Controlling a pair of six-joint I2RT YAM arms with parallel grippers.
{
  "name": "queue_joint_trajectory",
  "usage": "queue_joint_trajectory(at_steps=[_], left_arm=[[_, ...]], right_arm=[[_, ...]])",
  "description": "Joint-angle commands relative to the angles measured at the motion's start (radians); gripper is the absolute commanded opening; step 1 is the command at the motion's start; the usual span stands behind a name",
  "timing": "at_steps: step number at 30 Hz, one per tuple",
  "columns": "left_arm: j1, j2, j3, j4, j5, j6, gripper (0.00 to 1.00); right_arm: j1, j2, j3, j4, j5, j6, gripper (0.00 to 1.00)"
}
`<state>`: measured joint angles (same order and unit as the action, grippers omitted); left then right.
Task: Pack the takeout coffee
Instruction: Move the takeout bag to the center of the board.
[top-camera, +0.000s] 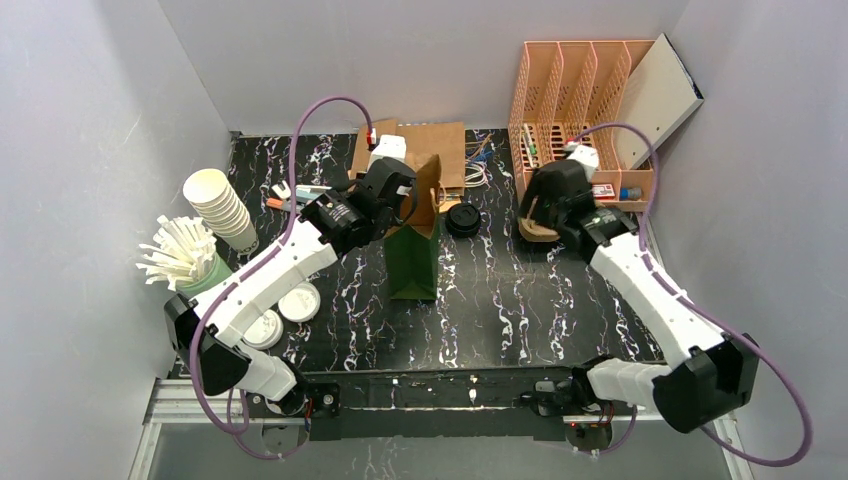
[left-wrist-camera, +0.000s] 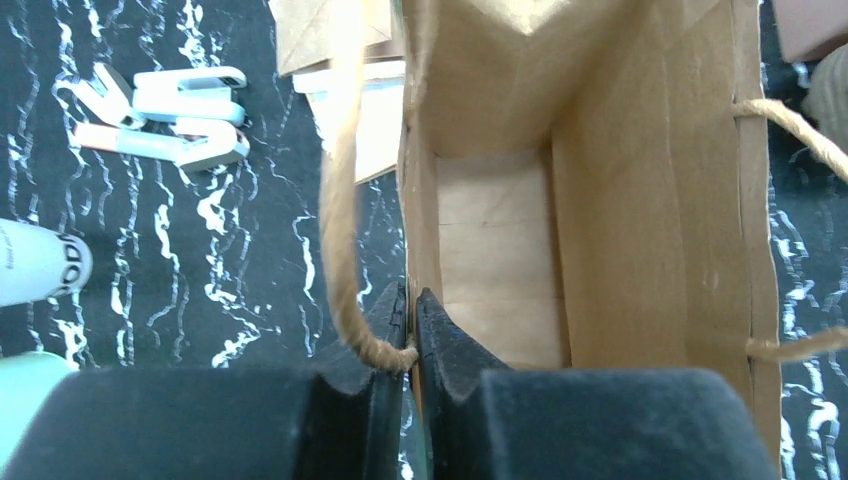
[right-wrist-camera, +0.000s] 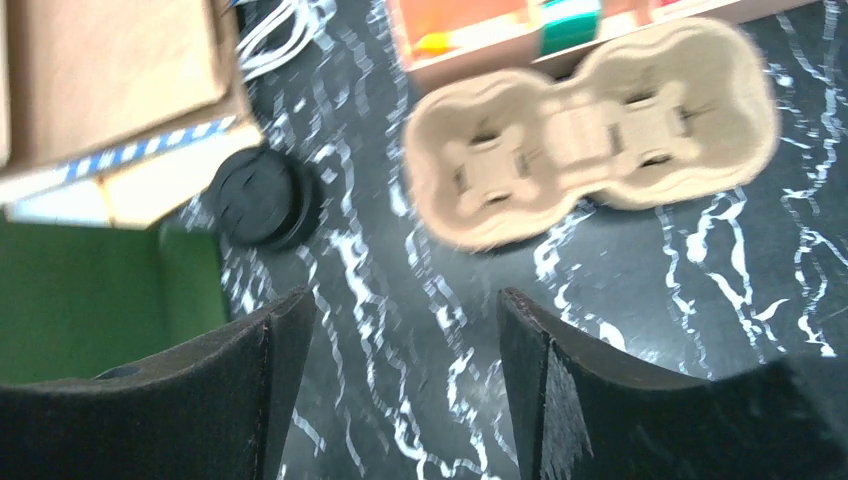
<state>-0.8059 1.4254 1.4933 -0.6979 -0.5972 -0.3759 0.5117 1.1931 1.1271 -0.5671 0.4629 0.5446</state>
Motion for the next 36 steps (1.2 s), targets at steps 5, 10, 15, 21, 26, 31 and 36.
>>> queue_joint_trajectory(at_steps=[5, 10, 15, 21, 26, 31, 36], left_arm=[[0.092, -0.046, -0.035, 0.037, -0.06, 0.086, 0.0], [0.198, -0.07, -0.046, 0.075, 0.006, 0.193, 0.0], [0.241, -0.077, -0.074, 0.149, 0.049, 0.212, 0.06], [0.252, -0.058, -0.019, 0.101, 0.052, 0.195, 0.4], [0.252, -0.111, 0.06, 0.071, 0.077, 0.193, 0.63], [0.252, -0.156, 0.144, 0.04, 0.129, 0.178, 0.73], [0.252, -0.185, 0.199, 0.033, 0.237, 0.152, 0.73]], right_arm=[[-0.284, 0.14, 0.055, 0.152, -0.143, -0.062, 0.78], [-0.309, 0.297, 0.102, 0.167, -0.027, -0.106, 0.8], [-0.38, 0.412, 0.139, 0.147, -0.085, -0.143, 0.85], [-0.428, 0.47, 0.129, 0.174, -0.177, -0.202, 0.85], [-0.429, 0.507, 0.124, 0.177, -0.178, -0.22, 0.83], [-0.43, 0.527, 0.118, 0.183, -0.161, -0.222, 0.74], [-0.43, 0.54, 0.127, 0.178, -0.153, -0.215, 0.67]])
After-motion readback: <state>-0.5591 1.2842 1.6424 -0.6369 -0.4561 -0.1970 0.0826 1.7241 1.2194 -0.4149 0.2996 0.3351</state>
